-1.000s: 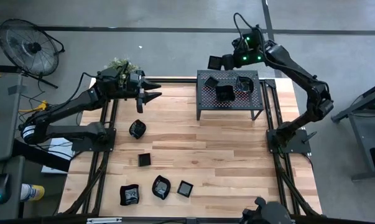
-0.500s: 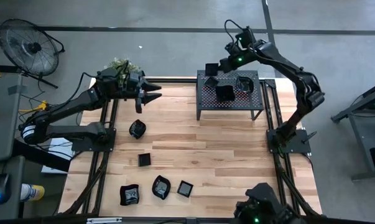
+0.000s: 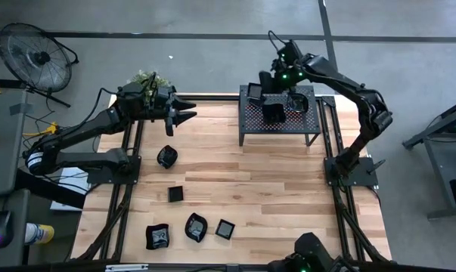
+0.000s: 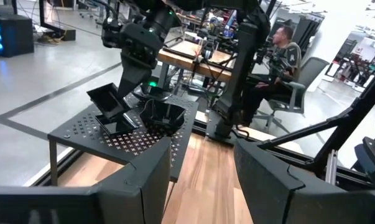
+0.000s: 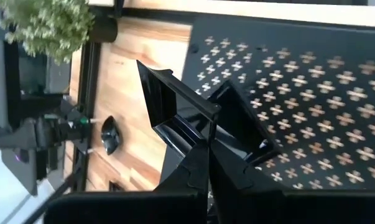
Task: Pick & Place Mini shaped plates
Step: Stack the black square plate on top of the black square plates on the shelf, then stack the black leaf-shaped plate on top of the black leaf-shaped plates on the shelf
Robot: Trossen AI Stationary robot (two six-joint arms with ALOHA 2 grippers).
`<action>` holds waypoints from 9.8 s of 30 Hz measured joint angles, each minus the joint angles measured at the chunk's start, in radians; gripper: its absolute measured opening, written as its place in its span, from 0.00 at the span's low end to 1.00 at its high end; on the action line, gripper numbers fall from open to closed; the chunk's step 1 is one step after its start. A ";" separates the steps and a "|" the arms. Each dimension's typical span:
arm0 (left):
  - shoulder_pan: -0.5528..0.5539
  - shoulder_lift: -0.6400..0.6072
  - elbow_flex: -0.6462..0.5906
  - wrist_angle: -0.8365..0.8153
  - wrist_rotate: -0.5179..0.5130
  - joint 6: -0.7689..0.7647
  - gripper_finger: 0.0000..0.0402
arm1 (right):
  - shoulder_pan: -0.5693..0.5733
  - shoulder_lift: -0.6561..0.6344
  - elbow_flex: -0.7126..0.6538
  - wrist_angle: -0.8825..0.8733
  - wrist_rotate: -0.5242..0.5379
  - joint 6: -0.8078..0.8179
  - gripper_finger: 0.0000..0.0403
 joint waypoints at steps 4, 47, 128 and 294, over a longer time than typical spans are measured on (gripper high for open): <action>0.000 0.000 0.000 0.000 0.004 0.000 0.43 | -0.004 0.000 0.000 -0.023 0.010 0.050 0.00; 0.000 0.000 0.000 -0.023 0.079 -0.018 0.43 | 0.135 -0.002 0.133 -0.201 0.278 0.474 0.00; 0.000 0.000 0.001 -0.001 0.069 -0.044 0.43 | 0.202 0.035 0.132 -0.257 0.337 0.662 0.00; 0.000 -0.059 0.001 -0.226 -0.075 -0.093 0.43 | 0.570 -0.901 -0.428 -0.022 0.788 -0.119 0.32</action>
